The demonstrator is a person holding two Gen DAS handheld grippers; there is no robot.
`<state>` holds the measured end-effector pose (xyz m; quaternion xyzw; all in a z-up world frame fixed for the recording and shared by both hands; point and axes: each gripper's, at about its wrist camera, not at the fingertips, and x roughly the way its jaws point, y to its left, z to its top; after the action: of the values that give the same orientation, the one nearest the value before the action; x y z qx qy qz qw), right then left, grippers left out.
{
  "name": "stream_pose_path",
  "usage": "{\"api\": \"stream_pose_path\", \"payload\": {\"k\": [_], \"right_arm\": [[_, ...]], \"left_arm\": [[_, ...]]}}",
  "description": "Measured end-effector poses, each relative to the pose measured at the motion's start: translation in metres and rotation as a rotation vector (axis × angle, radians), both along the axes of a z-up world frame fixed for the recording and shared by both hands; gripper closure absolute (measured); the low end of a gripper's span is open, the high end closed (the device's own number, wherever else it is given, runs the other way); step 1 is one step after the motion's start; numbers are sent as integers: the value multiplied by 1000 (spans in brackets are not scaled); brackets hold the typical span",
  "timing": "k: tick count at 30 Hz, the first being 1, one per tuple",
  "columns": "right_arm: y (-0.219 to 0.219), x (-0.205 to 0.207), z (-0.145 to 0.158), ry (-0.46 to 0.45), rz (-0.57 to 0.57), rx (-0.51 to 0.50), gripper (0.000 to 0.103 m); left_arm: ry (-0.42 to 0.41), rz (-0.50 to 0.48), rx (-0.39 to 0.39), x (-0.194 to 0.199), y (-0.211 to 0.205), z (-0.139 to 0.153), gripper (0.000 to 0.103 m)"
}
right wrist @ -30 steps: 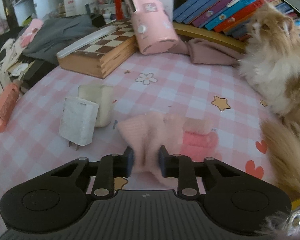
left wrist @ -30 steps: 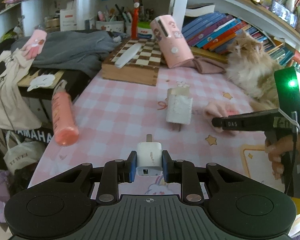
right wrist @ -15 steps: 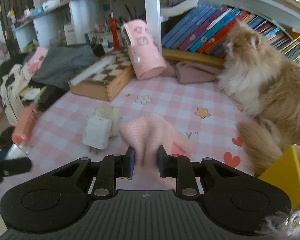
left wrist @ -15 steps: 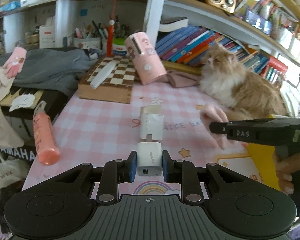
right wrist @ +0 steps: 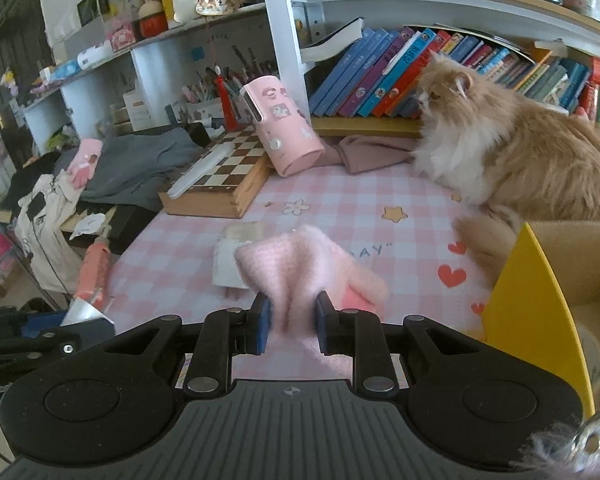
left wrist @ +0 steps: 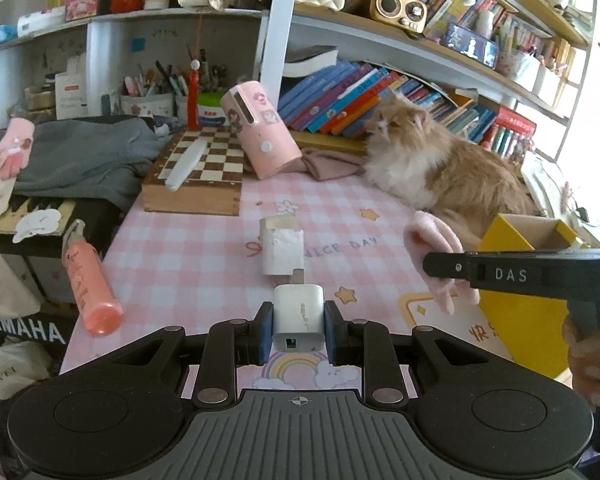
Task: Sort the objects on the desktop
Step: 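Lift and carry the charger cube and pink glove toward the yellow box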
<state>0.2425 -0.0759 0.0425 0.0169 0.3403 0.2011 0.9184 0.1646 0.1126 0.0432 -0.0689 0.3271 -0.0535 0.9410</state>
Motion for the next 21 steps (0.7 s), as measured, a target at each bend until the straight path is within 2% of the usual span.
{"api": "stream_pose_path", "payload": {"k": [21], "right_arm": [[7, -87, -1, 56, -58, -15, 82]], "left_arm": [[-15, -85, -37, -59, 8, 4, 79]]}}
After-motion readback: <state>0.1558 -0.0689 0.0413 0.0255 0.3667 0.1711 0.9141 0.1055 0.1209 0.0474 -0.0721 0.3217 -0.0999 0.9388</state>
